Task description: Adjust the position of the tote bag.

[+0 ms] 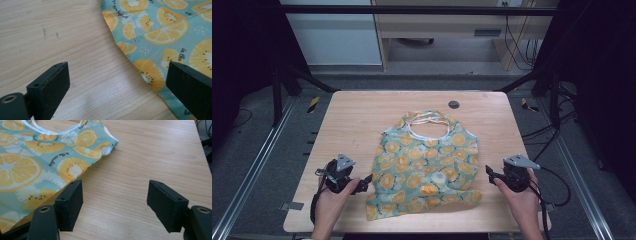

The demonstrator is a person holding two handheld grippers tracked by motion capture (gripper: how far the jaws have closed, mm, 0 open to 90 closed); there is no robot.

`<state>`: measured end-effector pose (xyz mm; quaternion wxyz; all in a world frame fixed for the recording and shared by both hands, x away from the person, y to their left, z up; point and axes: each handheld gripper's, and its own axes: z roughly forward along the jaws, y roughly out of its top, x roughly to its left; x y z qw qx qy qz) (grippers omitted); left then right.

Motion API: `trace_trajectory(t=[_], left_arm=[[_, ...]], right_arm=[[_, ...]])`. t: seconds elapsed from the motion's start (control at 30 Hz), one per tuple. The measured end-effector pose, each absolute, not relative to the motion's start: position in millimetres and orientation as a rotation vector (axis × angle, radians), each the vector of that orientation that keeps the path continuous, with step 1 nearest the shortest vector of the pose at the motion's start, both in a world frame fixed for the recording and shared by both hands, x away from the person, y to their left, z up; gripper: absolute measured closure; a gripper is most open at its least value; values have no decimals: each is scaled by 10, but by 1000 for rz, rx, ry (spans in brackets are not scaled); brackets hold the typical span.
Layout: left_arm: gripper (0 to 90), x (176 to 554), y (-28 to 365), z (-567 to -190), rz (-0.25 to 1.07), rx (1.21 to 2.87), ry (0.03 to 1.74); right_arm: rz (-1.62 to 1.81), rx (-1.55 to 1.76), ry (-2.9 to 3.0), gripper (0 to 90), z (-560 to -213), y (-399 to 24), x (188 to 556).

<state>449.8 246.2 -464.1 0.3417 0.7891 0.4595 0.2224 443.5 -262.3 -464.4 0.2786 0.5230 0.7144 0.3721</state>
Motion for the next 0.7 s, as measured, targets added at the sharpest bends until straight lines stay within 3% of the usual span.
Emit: trace_trajectory(t=[0.2,0.37,0.7], left_arm=[[48,4533,2473,-4606,550,2030,1196],[50,4737,2398,-4452,541,2157,1158],[61,5312,2300,-4221,360,2204,1200]], right_arm=[[1033,1434,1934,290,-4668,-2626,4475],[1027,1431,1981,329,-4553,-2669,4599],[1143,1549,2074,450,-4219,-2693,5187]])
